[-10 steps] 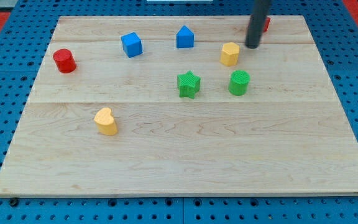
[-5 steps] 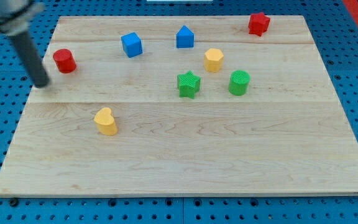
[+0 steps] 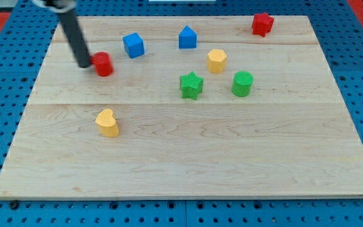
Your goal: Slide the red circle towards the red star
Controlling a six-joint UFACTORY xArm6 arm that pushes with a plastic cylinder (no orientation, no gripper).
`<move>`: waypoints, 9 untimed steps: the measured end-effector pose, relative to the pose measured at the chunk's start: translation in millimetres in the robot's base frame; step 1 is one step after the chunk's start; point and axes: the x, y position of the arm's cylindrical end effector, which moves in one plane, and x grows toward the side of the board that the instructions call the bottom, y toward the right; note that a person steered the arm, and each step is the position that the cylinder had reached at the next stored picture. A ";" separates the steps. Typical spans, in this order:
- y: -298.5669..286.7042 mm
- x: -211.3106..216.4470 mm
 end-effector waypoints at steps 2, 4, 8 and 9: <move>61.1 59.6; 112.7 -8.8; 225.2 12.4; 236.0 4.4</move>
